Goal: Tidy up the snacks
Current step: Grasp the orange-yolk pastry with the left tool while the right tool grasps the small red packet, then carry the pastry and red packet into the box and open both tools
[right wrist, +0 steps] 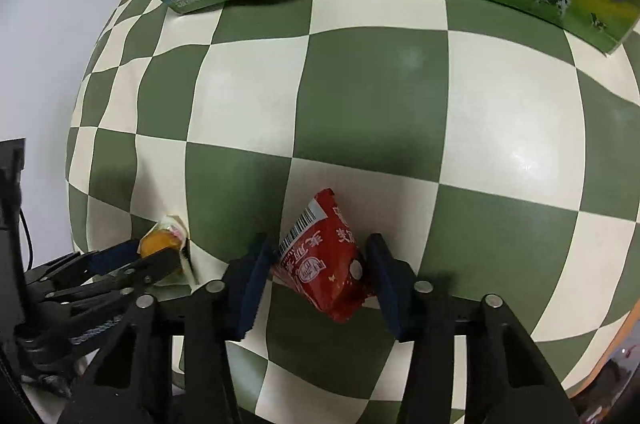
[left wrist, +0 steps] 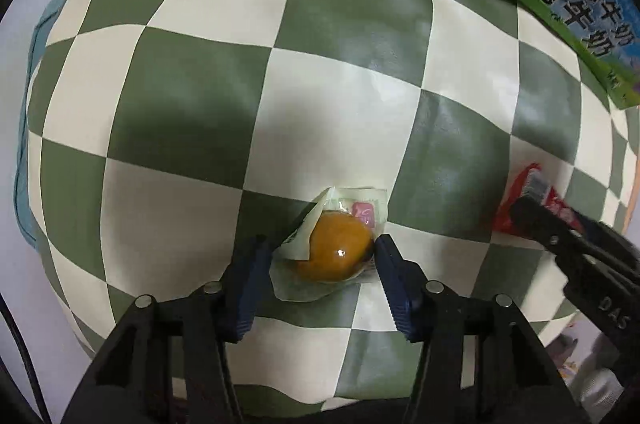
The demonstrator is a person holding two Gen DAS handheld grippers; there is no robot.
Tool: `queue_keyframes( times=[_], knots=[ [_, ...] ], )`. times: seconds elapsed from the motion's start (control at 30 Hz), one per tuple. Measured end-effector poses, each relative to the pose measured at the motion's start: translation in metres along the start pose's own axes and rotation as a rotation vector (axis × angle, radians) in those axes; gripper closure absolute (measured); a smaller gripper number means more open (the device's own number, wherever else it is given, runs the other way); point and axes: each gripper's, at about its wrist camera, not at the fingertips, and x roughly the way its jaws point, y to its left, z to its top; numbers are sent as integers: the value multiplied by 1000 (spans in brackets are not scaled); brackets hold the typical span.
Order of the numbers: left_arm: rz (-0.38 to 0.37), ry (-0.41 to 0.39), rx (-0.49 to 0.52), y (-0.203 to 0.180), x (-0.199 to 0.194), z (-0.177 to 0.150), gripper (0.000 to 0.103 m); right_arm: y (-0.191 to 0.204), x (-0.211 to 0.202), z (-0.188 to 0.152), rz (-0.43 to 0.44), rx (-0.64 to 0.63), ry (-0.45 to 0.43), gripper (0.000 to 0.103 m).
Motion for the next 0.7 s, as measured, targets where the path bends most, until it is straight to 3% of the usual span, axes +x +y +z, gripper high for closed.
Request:
queue_keyframes(
  times=[0.13, 0.3, 0.33, 0.37, 0.4, 0.5, 0.63, 0.7],
  knots=[
    [15, -10, 20, -7, -7, -5, 57, 3, -9, -3, 10, -27, -28, 56],
    [-18, -12, 21, -15, -18, -7, 65, -1, -33, -3, 40, -11, -74, 56],
    [-26, -16, 16, -16, -21, -7, 68, -1, -40, -2, 52, -7, -85, 56],
    [-40, -17, 17, -19, -25, -7, 79, -3, -48, -2, 65, 0, -100, 57],
    [-56, -18, 26, -23, -31, -6, 81, -6, -56, -2, 73, 0, -110, 57],
    [-60, -40, 69, -32, -38, -3, 81, -8, -73, 3, 80, -3, -140, 57],
    [-44, 56, 84, -28, -9, 2, 56, -17, -74, 7, 68, 11, -136, 57],
    [-64, 105, 63, -24, 4, -2, 52, -22, -70, 7, 71, 28, -120, 57]
  ],
)
